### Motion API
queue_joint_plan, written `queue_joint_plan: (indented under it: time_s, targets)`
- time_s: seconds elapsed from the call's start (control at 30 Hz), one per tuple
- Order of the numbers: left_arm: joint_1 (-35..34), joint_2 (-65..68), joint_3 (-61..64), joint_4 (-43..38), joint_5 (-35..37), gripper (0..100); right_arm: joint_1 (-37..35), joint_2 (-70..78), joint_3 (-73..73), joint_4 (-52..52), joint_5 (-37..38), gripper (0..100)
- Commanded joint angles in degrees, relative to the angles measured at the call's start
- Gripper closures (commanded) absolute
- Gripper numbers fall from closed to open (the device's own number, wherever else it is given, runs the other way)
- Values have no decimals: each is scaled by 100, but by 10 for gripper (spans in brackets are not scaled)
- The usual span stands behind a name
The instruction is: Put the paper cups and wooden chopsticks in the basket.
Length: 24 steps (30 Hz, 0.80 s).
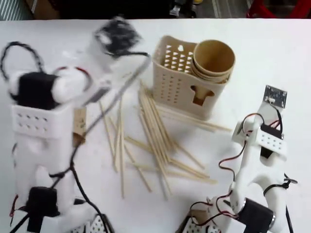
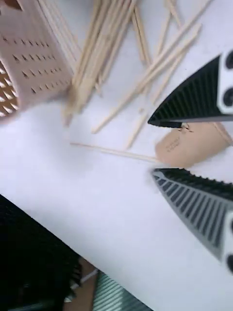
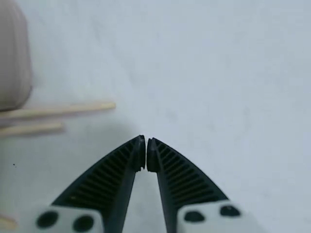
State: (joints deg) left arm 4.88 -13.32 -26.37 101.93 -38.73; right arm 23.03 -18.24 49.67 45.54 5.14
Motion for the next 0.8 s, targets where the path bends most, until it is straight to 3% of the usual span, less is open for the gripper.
queue_joint_plan:
  time_s: [0.0,0.33,0.6,0.77]
  targets:
    - [-1156,-242,299,44,-721,845,-57,-171,44,-251,9,974]
    - [-2431,-1648,3033,-281,-2690,845,-57,-171,62,-268,18,974]
    - [-3002,-2440,6013,-3191,-3147,746,-57,-171,62,-268,18,974]
    - [-3037,-2554,7095,-4193,-3156,736,-57,-171,62,-277,18,974]
